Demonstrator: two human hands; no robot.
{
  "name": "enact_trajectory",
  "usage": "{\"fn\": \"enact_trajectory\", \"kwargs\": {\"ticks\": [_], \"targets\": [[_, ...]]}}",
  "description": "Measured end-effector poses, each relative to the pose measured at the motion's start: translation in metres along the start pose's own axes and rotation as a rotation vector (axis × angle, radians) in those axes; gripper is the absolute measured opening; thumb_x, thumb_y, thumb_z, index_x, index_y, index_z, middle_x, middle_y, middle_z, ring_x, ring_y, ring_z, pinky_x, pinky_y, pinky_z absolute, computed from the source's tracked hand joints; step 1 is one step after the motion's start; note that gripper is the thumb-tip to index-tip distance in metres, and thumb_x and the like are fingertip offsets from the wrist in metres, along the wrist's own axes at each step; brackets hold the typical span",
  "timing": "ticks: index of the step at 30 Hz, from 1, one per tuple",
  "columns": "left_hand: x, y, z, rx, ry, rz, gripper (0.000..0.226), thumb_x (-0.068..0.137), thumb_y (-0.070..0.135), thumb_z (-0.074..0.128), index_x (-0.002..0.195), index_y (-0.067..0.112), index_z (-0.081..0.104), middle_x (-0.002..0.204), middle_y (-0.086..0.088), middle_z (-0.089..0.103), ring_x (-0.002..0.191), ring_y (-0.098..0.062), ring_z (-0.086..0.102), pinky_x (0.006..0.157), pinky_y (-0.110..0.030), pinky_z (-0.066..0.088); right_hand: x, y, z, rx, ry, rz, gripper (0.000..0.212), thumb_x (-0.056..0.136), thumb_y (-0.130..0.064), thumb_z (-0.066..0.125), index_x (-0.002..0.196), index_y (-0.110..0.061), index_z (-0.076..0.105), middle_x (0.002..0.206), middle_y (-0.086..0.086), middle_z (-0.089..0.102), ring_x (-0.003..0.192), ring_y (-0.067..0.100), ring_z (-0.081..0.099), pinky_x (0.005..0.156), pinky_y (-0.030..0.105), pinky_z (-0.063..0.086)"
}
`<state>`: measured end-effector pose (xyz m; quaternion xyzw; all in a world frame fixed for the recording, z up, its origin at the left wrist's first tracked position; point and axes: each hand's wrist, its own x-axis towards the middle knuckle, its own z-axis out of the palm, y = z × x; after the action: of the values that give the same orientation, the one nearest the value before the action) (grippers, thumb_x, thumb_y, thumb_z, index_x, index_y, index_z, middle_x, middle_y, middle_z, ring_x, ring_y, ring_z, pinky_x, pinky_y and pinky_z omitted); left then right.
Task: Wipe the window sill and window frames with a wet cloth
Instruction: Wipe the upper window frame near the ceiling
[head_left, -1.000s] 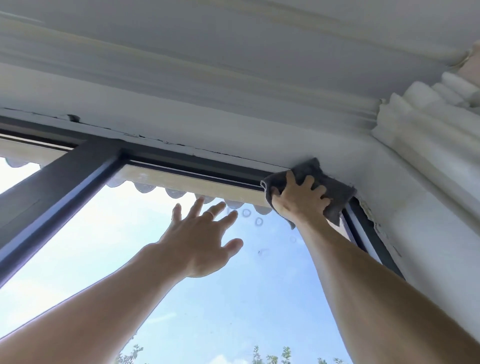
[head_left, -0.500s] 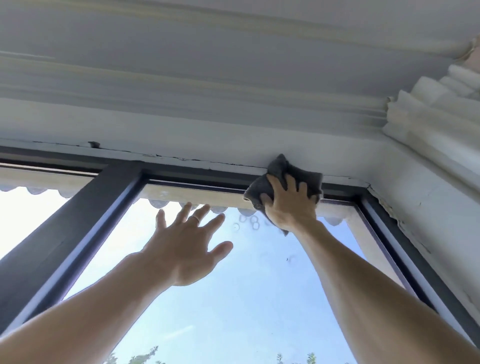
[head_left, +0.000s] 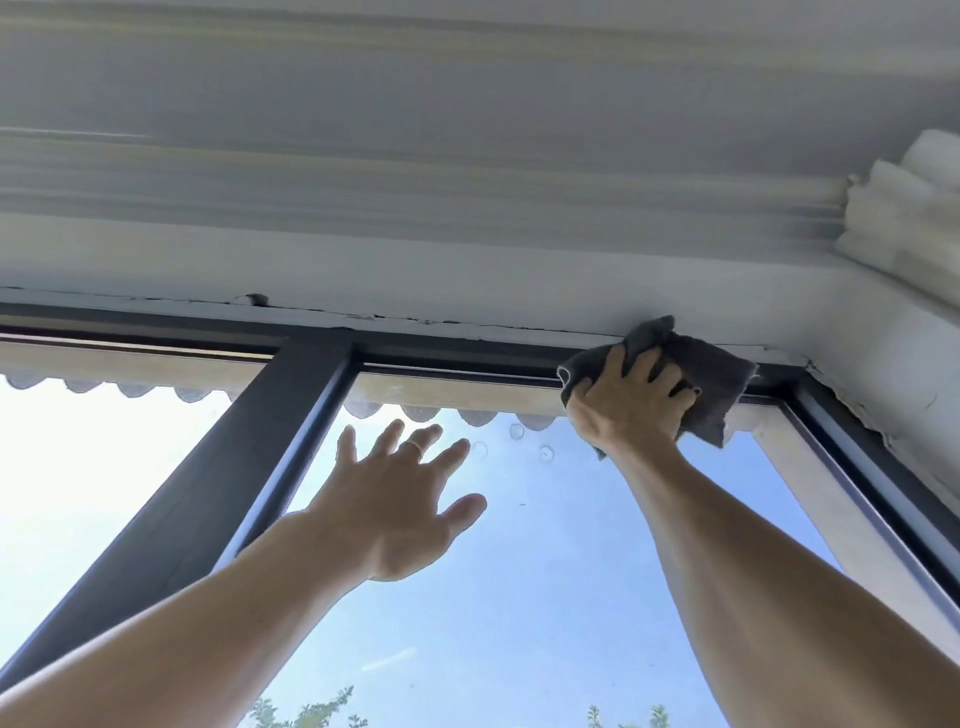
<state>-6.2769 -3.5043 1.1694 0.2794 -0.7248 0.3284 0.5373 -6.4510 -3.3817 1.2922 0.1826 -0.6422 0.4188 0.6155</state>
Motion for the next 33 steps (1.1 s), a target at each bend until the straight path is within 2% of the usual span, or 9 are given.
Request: {"fn": "enact_trajectory", "kwargs": {"ticks": [5, 7, 10, 16, 19, 21, 27, 31, 33], "targets": [[-0.003, -0.013, -0.002, 0.001, 0.012, -0.032, 0.065, 0.098, 0.061, 0.020, 0.153, 0.041, -0.007, 0.163, 0.007, -0.015, 0.150, -0.025, -0.009, 0.120, -0.052, -0.005, -0.012, -0.039, 0.005, 0.080, -0.022, -0.332, 0.062, 0.099, -0.048, 0.028, 0.155, -0.024, 0.013, 0.162, 0.009, 0.017, 0.140, 0.035, 0.023, 0.111, 0.051, 0.019], [-0.005, -0.016, -0.004, 0.019, 0.008, -0.021, 0.063, 0.098, 0.061, 0.019, 0.154, 0.040, -0.003, 0.164, 0.006, -0.010, 0.151, -0.025, -0.008, 0.120, -0.052, -0.005, -0.003, -0.016, 0.004, 0.083, 0.022, -0.206, 0.060, 0.098, -0.046, 0.029, 0.152, -0.022, 0.019, 0.154, 0.013, 0.033, 0.134, 0.036, 0.033, 0.106, 0.049, 0.024], [-0.008, -0.026, -0.005, 0.041, -0.008, 0.000, 0.063, 0.098, 0.061, 0.019, 0.154, 0.040, -0.001, 0.164, 0.007, -0.002, 0.151, -0.023, -0.006, 0.120, -0.052, -0.006, 0.000, -0.014, 0.005, 0.063, 0.034, 0.022, 0.063, 0.099, -0.043, 0.030, 0.153, -0.013, 0.019, 0.157, 0.017, 0.022, 0.134, 0.039, 0.029, 0.109, 0.049, 0.024], [-0.010, -0.036, 0.002, 0.096, -0.010, 0.045, 0.067, 0.094, 0.067, 0.009, 0.154, 0.040, -0.003, 0.164, 0.006, -0.002, 0.151, -0.021, -0.005, 0.120, -0.051, -0.007, -0.014, -0.045, 0.003, 0.077, -0.059, -0.325, 0.067, 0.099, -0.055, 0.030, 0.156, -0.025, 0.012, 0.164, 0.005, 0.010, 0.140, 0.038, 0.021, 0.112, 0.048, 0.018], [-0.015, -0.039, 0.000, 0.086, -0.006, 0.052, 0.085, 0.074, 0.073, -0.010, 0.153, 0.042, -0.002, 0.164, 0.008, 0.002, 0.151, -0.020, -0.002, 0.120, -0.052, -0.007, -0.012, -0.014, 0.002, 0.068, -0.036, -0.125, 0.069, 0.099, -0.056, 0.031, 0.156, -0.022, 0.013, 0.159, 0.010, 0.024, 0.140, 0.035, 0.025, 0.111, 0.047, 0.021], [-0.018, -0.043, -0.005, 0.097, 0.007, 0.067, 0.072, 0.088, 0.071, 0.003, 0.153, 0.040, 0.000, 0.164, 0.008, 0.003, 0.151, -0.018, -0.003, 0.119, -0.053, -0.007, -0.015, -0.025, 0.001, 0.051, -0.023, -0.026, 0.068, 0.100, -0.052, 0.031, 0.156, -0.018, 0.012, 0.159, 0.012, 0.019, 0.137, 0.037, 0.025, 0.112, 0.048, 0.021], [-0.027, -0.060, -0.006, 0.142, 0.030, 0.092, 0.063, 0.099, 0.060, 0.017, 0.155, 0.035, 0.003, 0.164, 0.005, 0.006, 0.150, -0.016, -0.009, 0.118, -0.056, -0.008, -0.026, -0.093, 0.000, 0.086, -0.085, -0.443, 0.058, 0.101, -0.047, 0.032, 0.154, -0.030, 0.016, 0.161, 0.000, 0.014, 0.140, 0.034, 0.021, 0.110, 0.049, 0.022], [-0.034, -0.074, -0.011, 0.133, 0.046, 0.099, 0.063, 0.099, 0.059, 0.019, 0.155, 0.035, 0.005, 0.164, 0.005, 0.006, 0.150, -0.014, -0.012, 0.119, -0.054, -0.010, -0.028, -0.081, 0.004, 0.097, -0.013, -0.127, 0.064, 0.101, -0.049, 0.033, 0.156, -0.021, 0.017, 0.161, 0.008, 0.016, 0.139, 0.035, 0.024, 0.112, 0.047, 0.021], [-0.037, -0.083, -0.014, 0.119, 0.067, 0.102, 0.062, 0.099, 0.059, 0.020, 0.155, 0.035, 0.007, 0.164, 0.005, 0.005, 0.150, -0.014, -0.012, 0.119, -0.053, -0.010, -0.034, -0.109, 0.002, 0.083, -0.016, -0.166, 0.062, 0.101, -0.047, 0.032, 0.156, -0.022, 0.017, 0.161, 0.008, 0.016, 0.138, 0.038, 0.024, 0.111, 0.049, 0.021]]}}
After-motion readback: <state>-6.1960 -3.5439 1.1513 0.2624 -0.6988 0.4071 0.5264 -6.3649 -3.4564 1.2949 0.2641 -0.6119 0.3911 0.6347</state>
